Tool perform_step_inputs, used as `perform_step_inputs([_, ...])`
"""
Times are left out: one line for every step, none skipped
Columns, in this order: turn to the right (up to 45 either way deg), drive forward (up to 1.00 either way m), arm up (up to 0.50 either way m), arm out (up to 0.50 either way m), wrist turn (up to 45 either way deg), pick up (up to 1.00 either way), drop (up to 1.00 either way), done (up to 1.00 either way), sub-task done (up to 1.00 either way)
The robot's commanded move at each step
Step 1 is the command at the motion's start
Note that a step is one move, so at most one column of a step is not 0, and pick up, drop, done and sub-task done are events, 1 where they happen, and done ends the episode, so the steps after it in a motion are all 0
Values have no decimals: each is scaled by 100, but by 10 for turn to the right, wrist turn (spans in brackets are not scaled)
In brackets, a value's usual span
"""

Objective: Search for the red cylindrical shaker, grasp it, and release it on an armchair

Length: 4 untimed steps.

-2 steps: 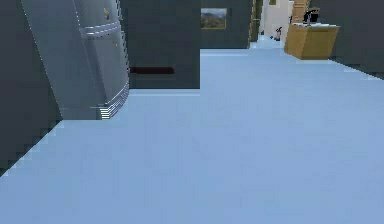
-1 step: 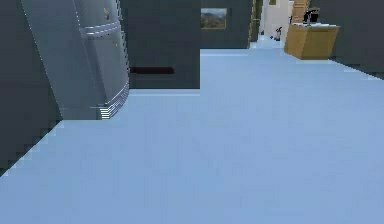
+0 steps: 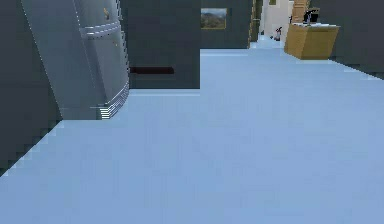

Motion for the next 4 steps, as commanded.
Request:
perform_step_inputs([0,0,0,0,450,0,0,0,0])
perform_step_inputs([0,0,0,0,270,0,0,0,0])
perform_step_inputs([0,0,-26,0,0,0,0,0,0])
perform_step_inputs([0,0,0,0,0,100,0,0,0])
